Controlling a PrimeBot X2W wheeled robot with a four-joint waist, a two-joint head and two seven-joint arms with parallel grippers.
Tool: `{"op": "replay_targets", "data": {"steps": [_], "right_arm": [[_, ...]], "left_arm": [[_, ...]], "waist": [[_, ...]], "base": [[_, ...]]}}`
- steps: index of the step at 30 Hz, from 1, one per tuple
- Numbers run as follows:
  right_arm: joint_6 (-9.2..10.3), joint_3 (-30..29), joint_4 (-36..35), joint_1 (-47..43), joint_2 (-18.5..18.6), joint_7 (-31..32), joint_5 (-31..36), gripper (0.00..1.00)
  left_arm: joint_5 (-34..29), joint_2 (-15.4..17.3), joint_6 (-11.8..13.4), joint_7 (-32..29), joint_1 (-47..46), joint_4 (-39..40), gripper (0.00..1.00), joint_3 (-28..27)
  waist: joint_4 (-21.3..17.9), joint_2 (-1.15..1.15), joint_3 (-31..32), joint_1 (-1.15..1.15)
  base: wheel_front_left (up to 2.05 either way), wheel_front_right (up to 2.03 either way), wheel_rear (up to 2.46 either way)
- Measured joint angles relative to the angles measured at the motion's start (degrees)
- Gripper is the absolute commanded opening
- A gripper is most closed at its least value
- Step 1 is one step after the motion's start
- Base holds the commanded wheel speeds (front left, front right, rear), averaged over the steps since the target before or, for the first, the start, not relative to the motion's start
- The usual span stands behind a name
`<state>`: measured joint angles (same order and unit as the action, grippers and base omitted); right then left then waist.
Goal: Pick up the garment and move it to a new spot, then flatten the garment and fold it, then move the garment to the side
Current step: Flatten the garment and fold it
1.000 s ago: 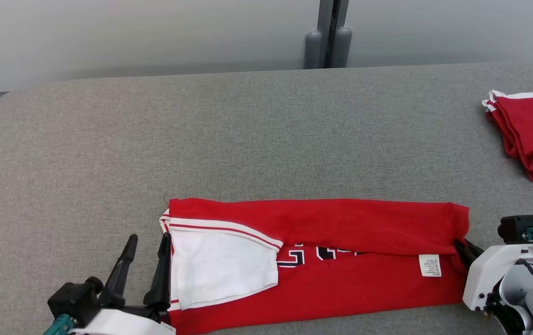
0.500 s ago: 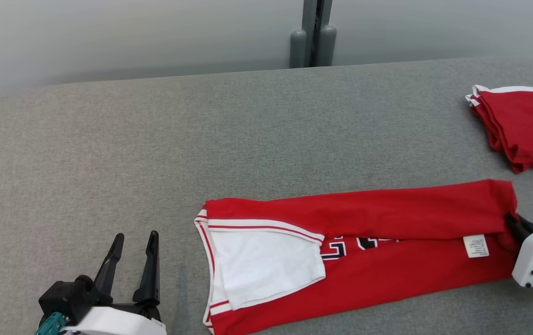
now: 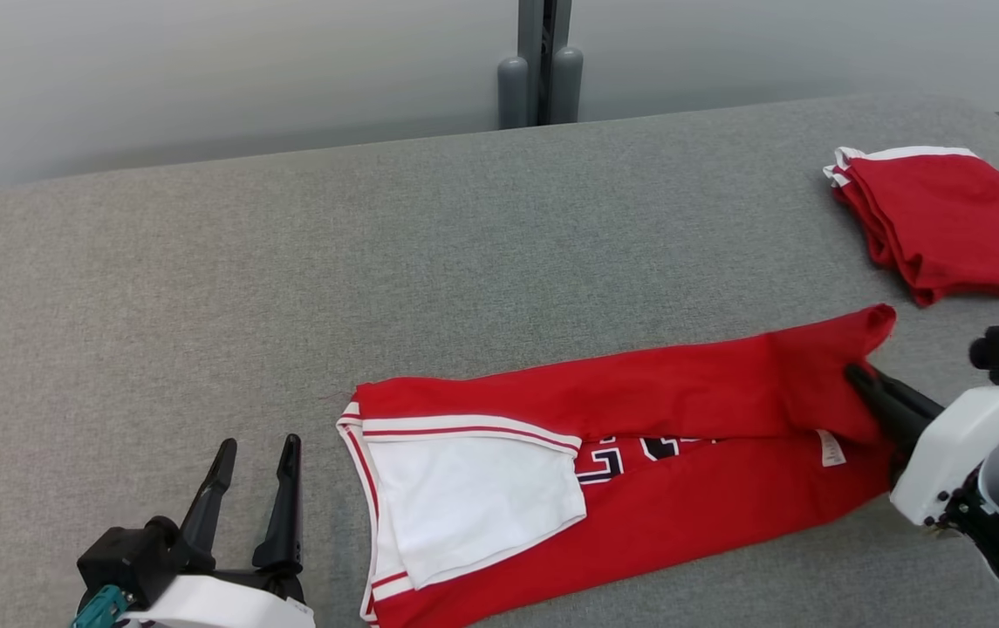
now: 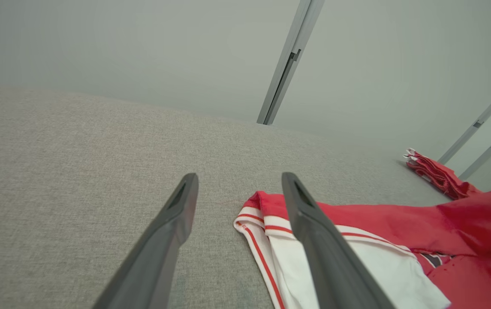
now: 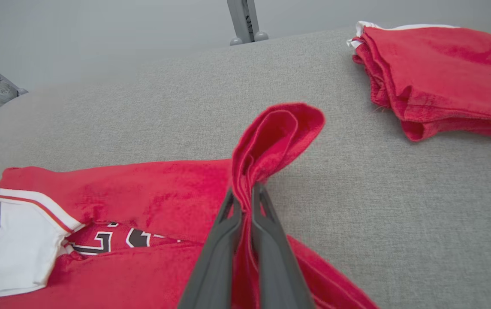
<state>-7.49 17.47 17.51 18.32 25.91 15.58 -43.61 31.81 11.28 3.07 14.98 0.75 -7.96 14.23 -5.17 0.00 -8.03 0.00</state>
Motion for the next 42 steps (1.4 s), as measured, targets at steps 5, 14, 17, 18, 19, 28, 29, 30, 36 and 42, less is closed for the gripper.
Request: {"op": "replay_targets", "data": {"steps": [5, 14, 17, 18, 19, 28, 29, 30, 36, 42], "right_arm": [[0.0, 1.37, -6.55, -1.09, -0.92, 2.11, -2.74, 0.0], [0.0, 3.86, -12.83, -2.53, -9.84, 6.23, -5.56, 0.0], [0.0, 6.25, -13.23, -2.5, -12.56, 7.48, -5.9, 0.0], [0.0, 6.91, -12.96, -2.48, -13.6, 7.57, -5.9, 0.0], [0.0, 7.55, -12.55, -2.43, -14.66, 7.56, -5.87, 0.0], [0.01, 13.29, -4.27, -0.25, -21.45, 4.49, -5.91, 0.0], [0.01, 13.79, -3.18, 0.24, -21.85, 3.92, -6.08, 0.0], [0.01, 14.11, -1.96, 0.71, -22.15, 3.11, -6.24, 0.0], [0.01, 17.38, 5.14, 3.86, -22.97, -0.09, -7.38, 0.0], [0.01, 22.91, 10.01, 7.2, -23.08, -3.32, -10.94, 0.0]], "left_arm": [[-0.05, -0.35, -0.35, 0.0, -0.1, -0.29, 1.0, 0.01], [-0.13, -1.15, -1.49, 0.0, -0.7, -1.92, 1.0, 1.46], [-0.09, -1.42, -1.62, 0.01, -0.7, -2.31, 1.0, 1.7], [-0.01, -1.46, -1.79, 0.01, -0.7, -2.49, 1.0, 1.77], [0.01, -1.51, -1.99, 0.01, -0.71, -2.69, 1.0, 1.88], [0.05, -2.14, -2.5, 0.01, -0.68, -3.53, 1.0, 2.72], [0.05, -2.26, -2.54, 0.01, -0.68, -3.63, 1.0, 2.88], [0.05, -2.42, -2.58, 0.0, -0.68, -3.72, 1.0, 3.14], [0.03, -2.93, -2.85, 0.0, -0.67, -4.05, 1.0, 3.91], [0.02, -3.25, -3.08, 0.0, -0.69, -4.63, 1.0, 4.59]], "waist": [[-0.17, 0.0, 0.26, 0.0], [1.72, 0.0, 1.49, 0.0], [2.63, 0.0, 2.17, 0.0], [2.93, 0.0, 2.41, 0.0], [3.24, 0.0, 2.63, 0.0], [6.26, 0.0, 4.25, 0.0], [6.57, 0.0, 4.37, 0.0], [6.88, 0.0, 4.48, 0.0], [8.64, 0.0, 4.98, 0.0], [10.05, 0.0, 5.14, 0.0]], "base": [[0.0, 0.0, 0.0], [0.0, 0.0, 0.0], [0.0, 0.0, 0.0], [0.0, 0.0, 0.0], [0.0, 0.0, 0.0], [0.0, 0.0, 0.0], [0.0, 0.0, 0.0], [0.0, 0.0, 0.0], [0.0, 0.0, 0.0], [0.0, 0.0, 0.0]]}}
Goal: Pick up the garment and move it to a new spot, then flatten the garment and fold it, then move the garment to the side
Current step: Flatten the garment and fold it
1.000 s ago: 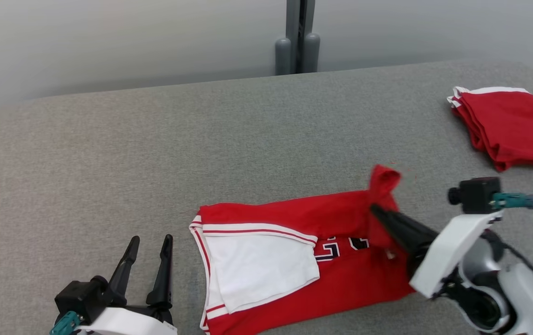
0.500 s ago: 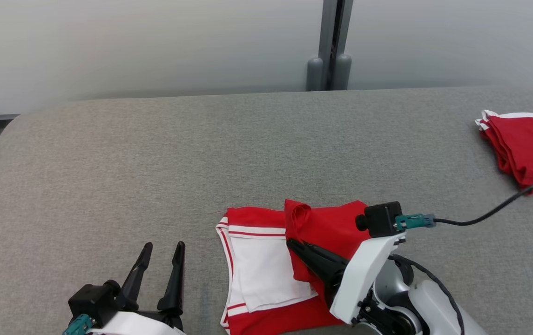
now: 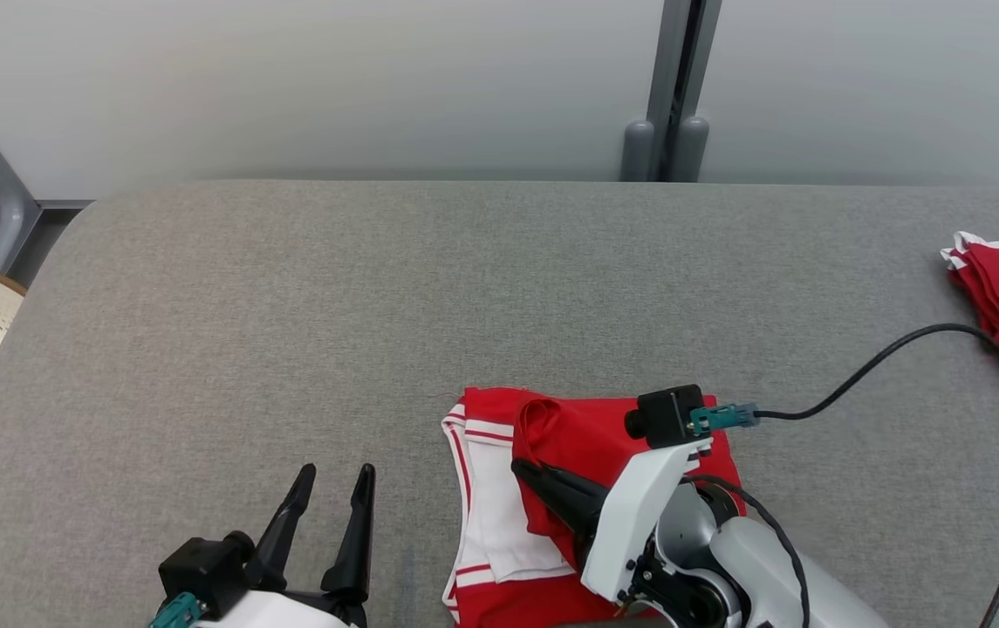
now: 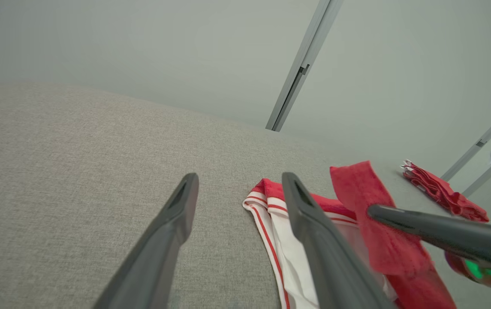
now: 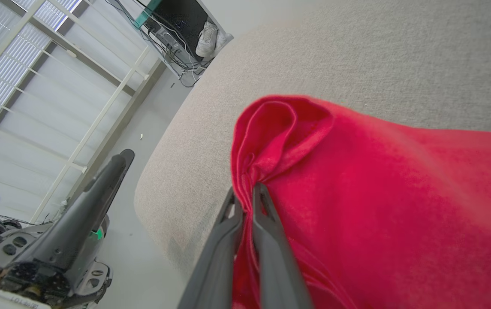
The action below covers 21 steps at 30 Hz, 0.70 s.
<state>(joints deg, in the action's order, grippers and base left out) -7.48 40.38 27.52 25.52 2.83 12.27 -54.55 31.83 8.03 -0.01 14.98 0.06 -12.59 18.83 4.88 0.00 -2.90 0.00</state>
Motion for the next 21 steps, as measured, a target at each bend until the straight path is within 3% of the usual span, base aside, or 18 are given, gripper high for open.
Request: {"op": "replay_targets", "data": {"steps": [1, 2, 3, 4, 5, 6, 16, 21], "right_arm": [[0.0, 0.96, 0.93, 0.59, 0.02, -0.42, -0.52, 0.0], [0.0, 1.74, 1.74, 1.12, -0.01, -1.05, -1.01, 0.1], [0.0, 2.6, 2.6, 1.75, 0.01, -1.67, -1.6, 0.42], [0.0, 3.39, 3.3, 2.32, 0.01, -1.96, -2.11, 0.42], [0.0, 4.2, 4.03, 2.82, -0.01, -2.53, -2.61, 0.76], [0.0, 4.88, 4.67, 3.34, -0.02, -3.05, -3.14, 1.0], [0.0, 8.11, 7.36, 7.95, -0.05, -9.25, -7.4, 1.0], [0.0, 6.92, 9.68, 10.09, -0.04, -13.38, -5.09, 1.0]], "left_arm": [[-0.01, -0.11, 0.0, 0.0, -0.02, -0.08, 1.0, 0.19], [-0.01, -0.2, -0.01, 0.0, -0.05, -0.14, 1.0, 0.34], [-0.02, -0.25, -0.01, 0.0, -0.09, -0.25, 1.0, 0.45], [-0.02, -0.31, -0.01, 0.0, -0.16, -0.35, 1.0, 0.58], [-0.02, -0.4, -0.02, 0.0, -0.24, -0.43, 1.0, 0.7], [-0.02, -0.44, -0.14, 0.0, -0.31, -0.49, 1.0, 0.75], [0.0, -0.31, 0.01, 0.0, -0.37, -0.41, 1.0, 0.7], [-0.02, -0.16, 0.16, 0.0, -0.37, 0.11, 1.0, 0.71]], "waist": [[0.23, 0.0, 0.0, 0.0], [0.46, 0.0, -0.01, 0.0], [0.69, 0.0, -0.03, 0.0], [0.9, 0.0, -0.04, 0.0], [1.1, 0.0, -0.05, 0.0], [1.28, 0.0, -0.04, 0.0], [1.12, 0.0, -0.11, 0.0], [-0.03, 0.0, -0.52, 0.0]], "base": [[0.0, 0.0, 0.0], [0.0, 0.0, 0.0], [0.0, 0.0, 0.0], [0.0, 0.0, 0.0], [0.0, 0.0, 0.0], [0.0, 0.0, 0.0], [0.0, 0.0, 0.0], [0.0, 0.0, 0.0]]}}
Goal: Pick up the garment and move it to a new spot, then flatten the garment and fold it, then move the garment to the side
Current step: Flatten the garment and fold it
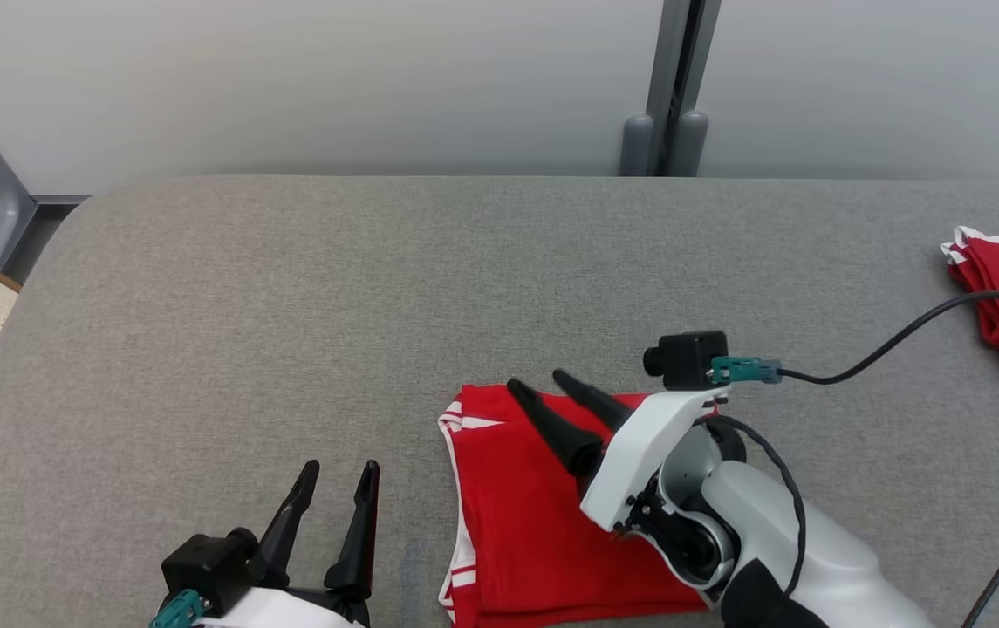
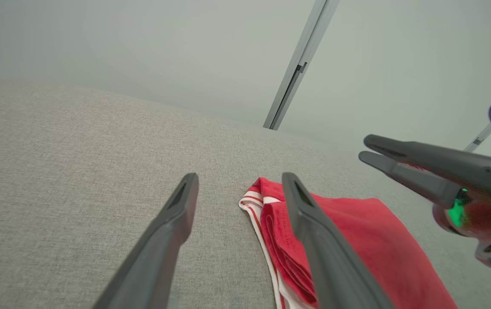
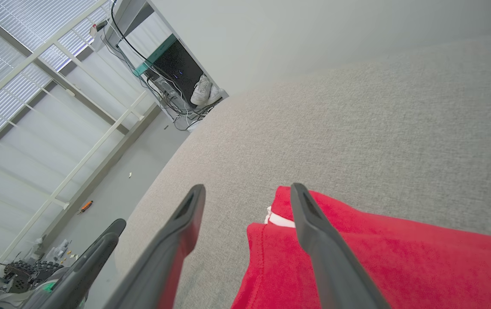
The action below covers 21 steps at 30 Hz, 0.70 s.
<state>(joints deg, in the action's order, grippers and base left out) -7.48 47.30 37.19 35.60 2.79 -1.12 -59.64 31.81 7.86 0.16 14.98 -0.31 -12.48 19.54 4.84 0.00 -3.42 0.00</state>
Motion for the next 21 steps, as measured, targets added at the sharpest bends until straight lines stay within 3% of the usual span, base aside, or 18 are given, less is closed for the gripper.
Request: {"op": "replay_targets", "data": {"steps": [7, 11, 13, 16, 21], "right_arm": [[-0.01, -2.71, 3.11, 1.65, 2.57, -10.16, 9.04, 1.0], [-0.01, -7.91, 4.57, 1.2, 4.0, -13.21, 13.78, 1.0], [-0.01, -11.56, 4.78, 0.14, 4.86, -13.65, 17.5, 1.0], [-0.01, -20.87, -0.45, -2.74, 5.8, -13.81, 26.52, 1.0], [-0.01, -33.35, -10.35, -14.69, 2.93, -13.85, 39.12, 1.0]], "left_arm": [[-1.07, 0.46, 0.85, 0.0, -0.68, 0.86, 1.0, 0.33], [-2.3, 1.12, 1.86, -0.11, -1.37, 1.58, 1.0, 0.68], [-2.81, 1.34, 2.52, -0.11, -1.45, 1.64, 1.0, 0.58], [-3.48, 1.51, 3.46, -0.1, -1.49, 1.92, 1.0, 0.22], [-4.85, 1.59, 5.38, -0.08, -1.55, 2.37, 1.0, -0.91]], "waist": [[-1.41, 0.0, -0.47, 0.0], [-2.31, 0.0, -0.6, 0.0], [-2.76, 0.0, -0.62, 0.0], [-3.5, 0.0, -0.71, 0.0], [-4.21, 0.0, -0.7, 0.0]], "base": [[0.0, 0.0, 0.0], [0.0, 0.0, 0.0], [0.0, 0.0, 0.0], [0.0, 0.0, 0.0], [0.0, 0.0, 0.0]]}}
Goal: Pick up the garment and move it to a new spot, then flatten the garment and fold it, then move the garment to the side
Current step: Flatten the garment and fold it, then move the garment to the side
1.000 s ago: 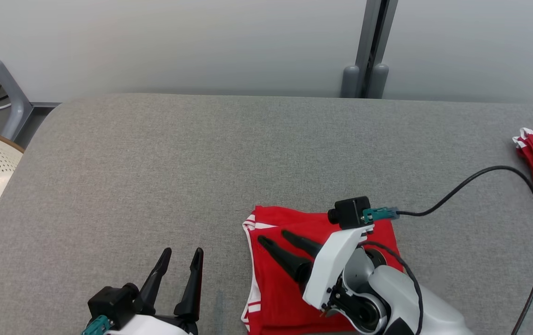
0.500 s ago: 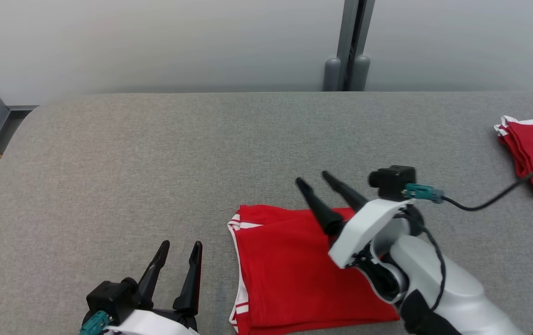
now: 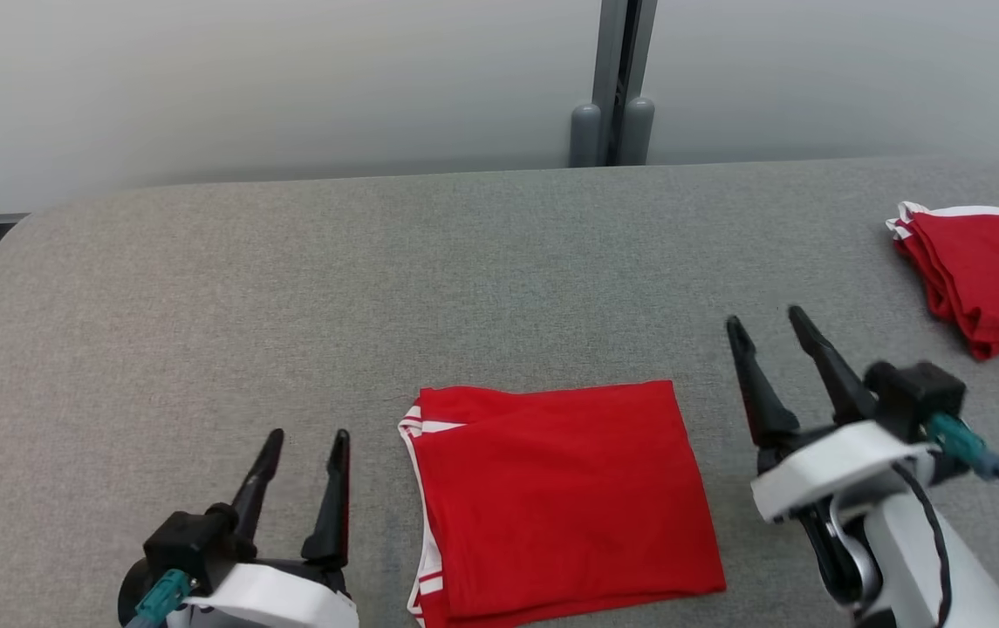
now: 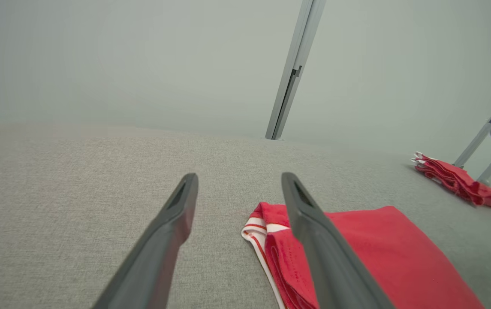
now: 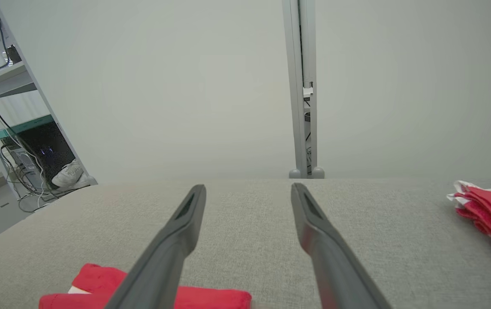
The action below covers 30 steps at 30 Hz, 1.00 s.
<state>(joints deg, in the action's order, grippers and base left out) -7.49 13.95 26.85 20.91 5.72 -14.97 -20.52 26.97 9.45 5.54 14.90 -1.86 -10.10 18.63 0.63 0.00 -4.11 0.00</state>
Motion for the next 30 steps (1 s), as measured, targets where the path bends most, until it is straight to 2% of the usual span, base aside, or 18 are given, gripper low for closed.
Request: {"op": "replay_targets", "data": {"steps": [4, 10, 18, 30], "right_arm": [[0.0, -6.49, -6.36, -6.58, -1.94, -0.02, 4.97, 1.0], [0.0, -10.44, -11.06, -11.67, -2.77, -0.02, 7.78, 1.0], [0.0, -11.11, -12.46, -14.44, -2.86, -0.02, 5.13, 1.0], [0.0, -10.84, -11.41, -14.41, -2.88, -0.02, 5.09, 1.0]], "left_arm": [[-0.37, -0.49, 0.56, 0.04, 0.52, 0.78, 1.0, -1.51], [-1.32, -1.3, 0.54, 0.08, 2.14, 1.85, 1.0, -3.32], [-2.98, -2.57, -0.29, 0.08, 4.78, 1.99, 1.0, -6.11], [-5.34, -4.05, -2.02, 0.08, 5.03, 0.82, 1.0, -8.27]], "waist": [[-0.37, 0.0, 0.25, 0.0], [-0.69, 0.0, 0.95, 0.0], [-1.08, 0.0, 1.93, 0.0], [-0.51, 0.0, 2.23, 0.0]], "base": [[0.0, 0.0, 0.0], [0.0, 0.0, 0.0], [0.0, 0.0, 0.0], [0.0, 0.0, 0.0]]}}
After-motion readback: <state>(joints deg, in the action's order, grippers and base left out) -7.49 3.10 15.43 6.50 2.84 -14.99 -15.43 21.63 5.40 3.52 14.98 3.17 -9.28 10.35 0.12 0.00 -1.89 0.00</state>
